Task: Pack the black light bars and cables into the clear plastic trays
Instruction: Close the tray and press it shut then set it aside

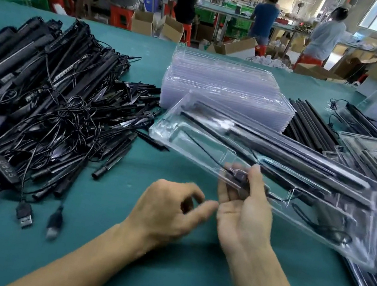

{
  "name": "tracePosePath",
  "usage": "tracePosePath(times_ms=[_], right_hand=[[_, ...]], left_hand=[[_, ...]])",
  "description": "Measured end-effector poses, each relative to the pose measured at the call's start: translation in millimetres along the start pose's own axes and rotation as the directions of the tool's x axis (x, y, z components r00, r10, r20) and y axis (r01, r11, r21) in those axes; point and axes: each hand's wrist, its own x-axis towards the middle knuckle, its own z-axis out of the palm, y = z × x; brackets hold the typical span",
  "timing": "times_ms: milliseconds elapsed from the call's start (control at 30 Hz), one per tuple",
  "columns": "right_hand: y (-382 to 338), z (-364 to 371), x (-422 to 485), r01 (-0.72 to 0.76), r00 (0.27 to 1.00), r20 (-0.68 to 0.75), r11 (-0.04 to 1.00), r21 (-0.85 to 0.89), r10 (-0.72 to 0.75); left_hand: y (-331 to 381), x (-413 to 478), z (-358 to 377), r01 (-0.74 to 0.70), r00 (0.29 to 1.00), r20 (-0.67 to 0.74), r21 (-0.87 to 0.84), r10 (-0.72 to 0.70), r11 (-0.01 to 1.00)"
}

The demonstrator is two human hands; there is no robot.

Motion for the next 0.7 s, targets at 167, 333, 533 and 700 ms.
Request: tracePosePath(times_ms=[167,333,533,700], right_hand=[[7,-2,-18,-0.026,0.999,0.024,0.999,0.036,0.025],[19,-7,-41,-0.127,0.992,0.005,0.992,0.004,0.127],[6,-25,-74,-0.642,0.713,0.063,0.687,-0.34,0.698],[-60,-24,-78,-0.008,0.927,0.244,0.666,-0.746,0.284]], left_hand=[[2,26,-12,0.556,0.763,0.181,-0.673,-0.621,0.487],[3,39,-14,0.549,0.674,0.251,-0.8,-0.695,0.243],[-9,41,-18,0.584,0.648,0.224,-0.76,-0.728,0.285],[-17,41,-23,0.64,0.581,0.311,-0.745,-0.753,0.187]])
